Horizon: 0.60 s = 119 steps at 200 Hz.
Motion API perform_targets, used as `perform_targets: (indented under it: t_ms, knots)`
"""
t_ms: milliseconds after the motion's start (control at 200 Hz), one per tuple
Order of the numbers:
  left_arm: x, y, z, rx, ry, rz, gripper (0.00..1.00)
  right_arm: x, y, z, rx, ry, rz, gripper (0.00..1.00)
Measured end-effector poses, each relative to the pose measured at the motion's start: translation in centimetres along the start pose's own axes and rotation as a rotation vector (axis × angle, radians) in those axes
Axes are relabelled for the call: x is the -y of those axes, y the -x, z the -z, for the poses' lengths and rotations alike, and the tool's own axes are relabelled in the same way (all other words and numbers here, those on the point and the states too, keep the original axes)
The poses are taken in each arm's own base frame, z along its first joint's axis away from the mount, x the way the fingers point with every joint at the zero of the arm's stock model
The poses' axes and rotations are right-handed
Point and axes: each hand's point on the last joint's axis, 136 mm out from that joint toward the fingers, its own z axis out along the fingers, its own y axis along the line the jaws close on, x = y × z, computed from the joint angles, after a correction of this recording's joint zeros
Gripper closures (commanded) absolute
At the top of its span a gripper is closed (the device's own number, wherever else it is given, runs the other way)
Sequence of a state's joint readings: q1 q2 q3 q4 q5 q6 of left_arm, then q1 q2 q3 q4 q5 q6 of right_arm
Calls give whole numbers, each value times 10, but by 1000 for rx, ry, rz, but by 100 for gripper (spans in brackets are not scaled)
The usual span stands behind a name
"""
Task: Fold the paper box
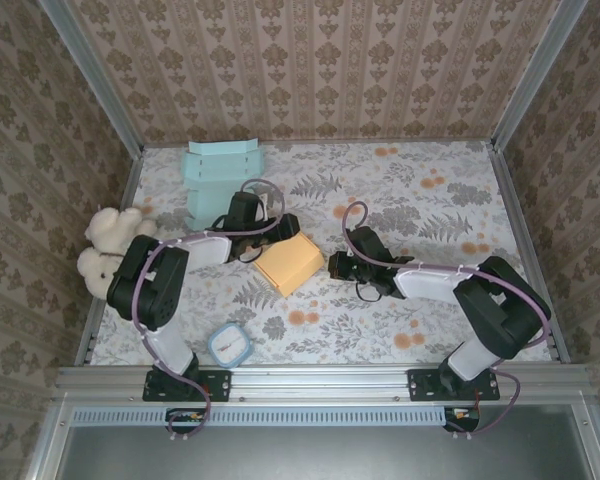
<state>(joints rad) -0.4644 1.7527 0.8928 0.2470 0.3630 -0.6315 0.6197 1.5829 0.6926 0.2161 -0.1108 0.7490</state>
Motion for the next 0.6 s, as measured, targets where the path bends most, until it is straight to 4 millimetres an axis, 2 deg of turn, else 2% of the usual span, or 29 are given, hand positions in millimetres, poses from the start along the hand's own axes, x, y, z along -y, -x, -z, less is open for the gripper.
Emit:
perform_targets:
  t_ms: [185, 425, 595]
  knots:
    - [7, 2, -7, 0, -51, -27, 23, 1, 3, -12, -21, 10, -30, 100]
    - [10, 2, -11, 0, -80, -34, 25, 18, -8, -34, -81, -1, -80, 100]
    - [12, 1, -11, 9, -101, -37, 27, 17, -2, -39, -75, 31, -102, 100]
